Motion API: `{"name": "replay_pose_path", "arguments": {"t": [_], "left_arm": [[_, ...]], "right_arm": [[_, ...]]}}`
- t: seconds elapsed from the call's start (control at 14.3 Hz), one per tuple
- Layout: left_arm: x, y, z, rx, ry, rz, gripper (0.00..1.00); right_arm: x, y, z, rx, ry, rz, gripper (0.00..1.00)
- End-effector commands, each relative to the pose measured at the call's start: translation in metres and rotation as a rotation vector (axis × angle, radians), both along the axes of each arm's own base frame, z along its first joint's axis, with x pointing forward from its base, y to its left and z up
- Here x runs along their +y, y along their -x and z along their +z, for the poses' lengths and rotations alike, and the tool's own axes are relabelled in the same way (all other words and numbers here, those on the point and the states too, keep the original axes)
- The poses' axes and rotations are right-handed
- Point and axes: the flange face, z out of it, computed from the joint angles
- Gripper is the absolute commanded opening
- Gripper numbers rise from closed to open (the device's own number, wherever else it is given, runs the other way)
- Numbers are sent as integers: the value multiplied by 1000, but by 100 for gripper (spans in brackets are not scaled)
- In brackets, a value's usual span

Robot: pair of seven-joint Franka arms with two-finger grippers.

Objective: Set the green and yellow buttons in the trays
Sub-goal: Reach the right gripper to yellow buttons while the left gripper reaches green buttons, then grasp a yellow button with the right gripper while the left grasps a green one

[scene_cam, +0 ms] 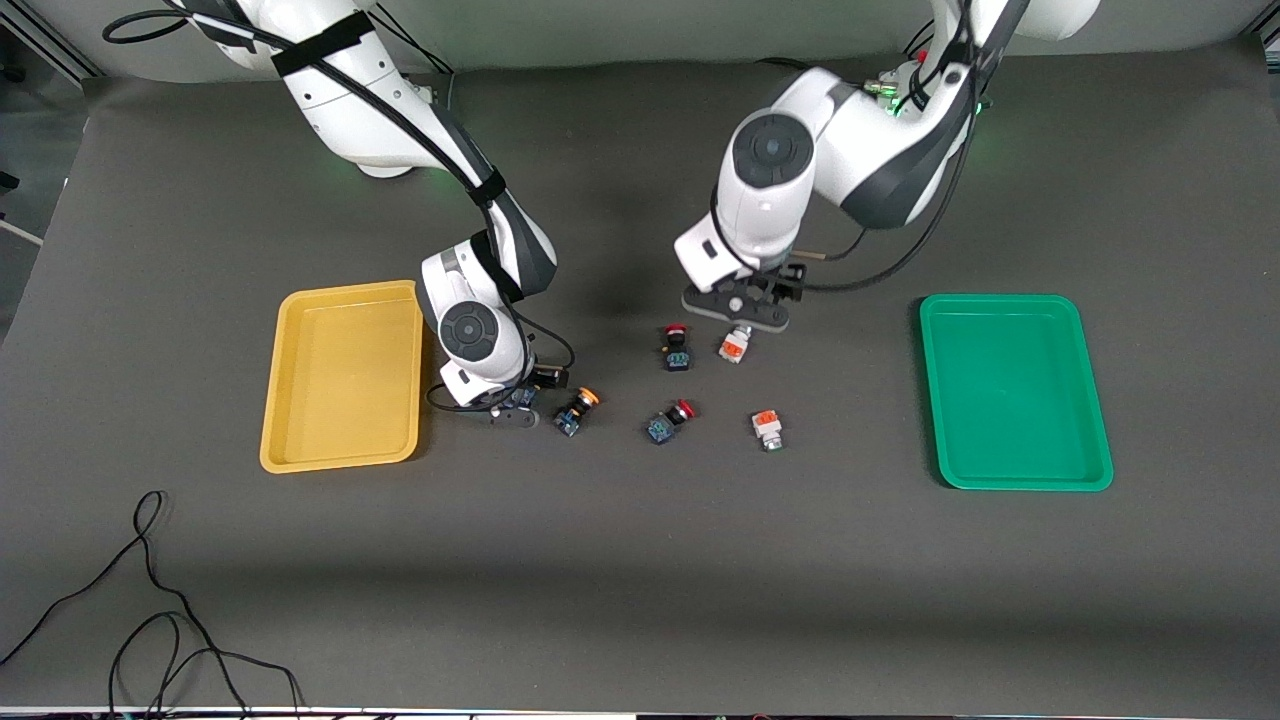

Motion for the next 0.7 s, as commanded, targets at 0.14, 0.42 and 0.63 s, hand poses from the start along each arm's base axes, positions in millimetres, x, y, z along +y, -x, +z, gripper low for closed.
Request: {"name": "replay_pose_path", "arguments": {"t": [0.14, 0.42, 0.63], "left_arm": [[-4, -12, -102, 4, 4, -25, 100], [-1, -11, -149, 36, -13, -36, 100], [3, -5, -179, 43, -17, -35, 100]], "right_arm": [[-4, -3, 28, -18, -24, -36, 0], [-34, -26, 112, 39, -48, -29, 0], [-96, -53, 225, 95, -74, -13, 0]]}}
